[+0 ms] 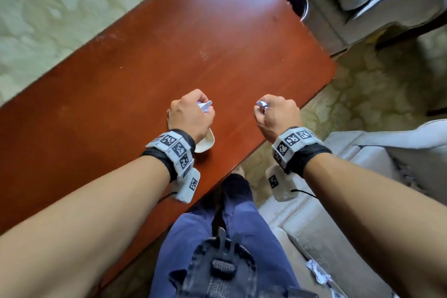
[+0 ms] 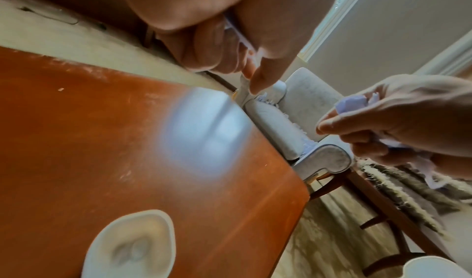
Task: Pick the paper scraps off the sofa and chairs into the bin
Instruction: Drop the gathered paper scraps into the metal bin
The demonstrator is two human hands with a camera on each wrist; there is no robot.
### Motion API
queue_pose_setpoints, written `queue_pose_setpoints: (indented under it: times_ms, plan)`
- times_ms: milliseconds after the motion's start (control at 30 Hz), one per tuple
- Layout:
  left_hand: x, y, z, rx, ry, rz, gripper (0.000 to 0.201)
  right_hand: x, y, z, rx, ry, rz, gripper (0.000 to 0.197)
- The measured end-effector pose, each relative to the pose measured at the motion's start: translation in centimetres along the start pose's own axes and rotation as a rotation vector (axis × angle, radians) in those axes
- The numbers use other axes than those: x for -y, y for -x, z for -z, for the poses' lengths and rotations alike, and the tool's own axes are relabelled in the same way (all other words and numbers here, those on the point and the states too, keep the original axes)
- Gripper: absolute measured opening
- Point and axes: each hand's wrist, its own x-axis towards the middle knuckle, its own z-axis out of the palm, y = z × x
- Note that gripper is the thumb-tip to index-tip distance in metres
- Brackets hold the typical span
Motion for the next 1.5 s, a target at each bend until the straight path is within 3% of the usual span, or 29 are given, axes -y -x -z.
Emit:
queue_pose_setpoints:
  times_ms: [200, 367, 900, 1033, 1200, 1500]
  plan:
    - [-10.6, 1.6, 4.9, -0.01, -0.059, -0.219, 0.012, -2.7, 3.4, 12.1, -0.18, -0.019, -0.034, 0.026]
    - [-19.6, 3.1, 6.0, -0.048, -0.111, -0.38, 0.021, -6.5, 5.5, 20.0, -0.328, -0.124, -0.086, 0.026]
    - [-46.9, 7.5, -1.9, -0.073, -0.163, -0.605, 0.024, -27.7, 4.3, 38.0, -0.487, -0.13, -0.021, 0.026]
    - [-49.7, 6.9, -2.7, -0.092, -0.174, -0.627, 0.023, -30.0, 2.7, 40.1, -0.48, -0.102, 0.009, 0.026]
    - [-50.8, 4.3, -1.5, -0.117, -0.156, -0.567, 0.019, -28.9, -0.8, 41.2, -0.429, -0.088, 0.047, 0.025]
    - [-52.4, -7.2, 0.0, -0.077, -0.091, -0.506, 0.018, -23.1, -11.6, 43.7, -0.295, -0.039, 0.104, 0.024]
